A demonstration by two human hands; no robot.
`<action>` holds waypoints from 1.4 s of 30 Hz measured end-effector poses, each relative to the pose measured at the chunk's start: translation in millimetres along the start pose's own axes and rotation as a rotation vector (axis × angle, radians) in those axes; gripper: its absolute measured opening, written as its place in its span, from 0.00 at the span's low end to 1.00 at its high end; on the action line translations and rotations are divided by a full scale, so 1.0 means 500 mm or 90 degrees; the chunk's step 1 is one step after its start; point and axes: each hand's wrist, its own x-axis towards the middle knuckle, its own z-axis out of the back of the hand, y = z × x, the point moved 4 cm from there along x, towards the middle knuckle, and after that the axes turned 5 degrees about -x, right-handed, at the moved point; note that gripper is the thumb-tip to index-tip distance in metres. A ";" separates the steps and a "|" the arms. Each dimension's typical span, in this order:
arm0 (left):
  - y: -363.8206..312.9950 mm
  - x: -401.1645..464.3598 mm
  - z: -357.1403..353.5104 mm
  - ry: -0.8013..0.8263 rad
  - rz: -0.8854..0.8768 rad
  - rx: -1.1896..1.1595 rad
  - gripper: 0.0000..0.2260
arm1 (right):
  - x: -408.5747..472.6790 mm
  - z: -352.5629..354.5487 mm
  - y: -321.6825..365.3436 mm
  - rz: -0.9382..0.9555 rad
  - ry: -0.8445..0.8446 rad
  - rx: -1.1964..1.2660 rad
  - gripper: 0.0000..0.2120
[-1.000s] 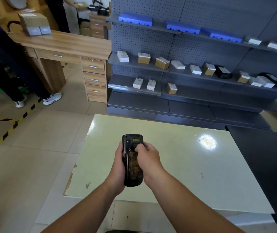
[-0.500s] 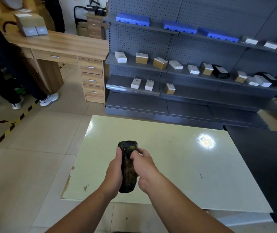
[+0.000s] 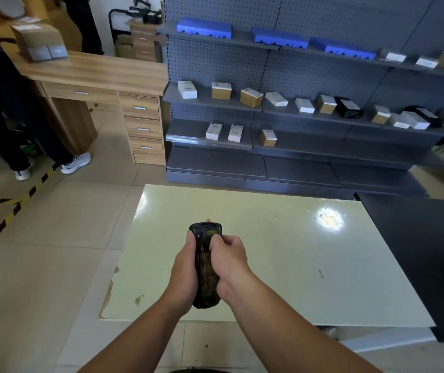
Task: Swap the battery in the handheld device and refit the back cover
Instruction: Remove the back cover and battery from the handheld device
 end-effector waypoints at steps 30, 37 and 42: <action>0.018 0.016 0.025 0.041 0.047 -0.012 0.16 | -0.040 0.025 -0.029 0.546 -0.096 -0.623 0.15; 0.021 0.022 0.040 0.010 0.072 -0.056 0.16 | -0.055 0.044 -0.031 0.600 -0.010 -0.657 0.19; 0.019 0.015 0.047 0.008 0.078 -0.079 0.17 | -0.050 0.071 -0.016 0.553 0.104 -0.603 0.18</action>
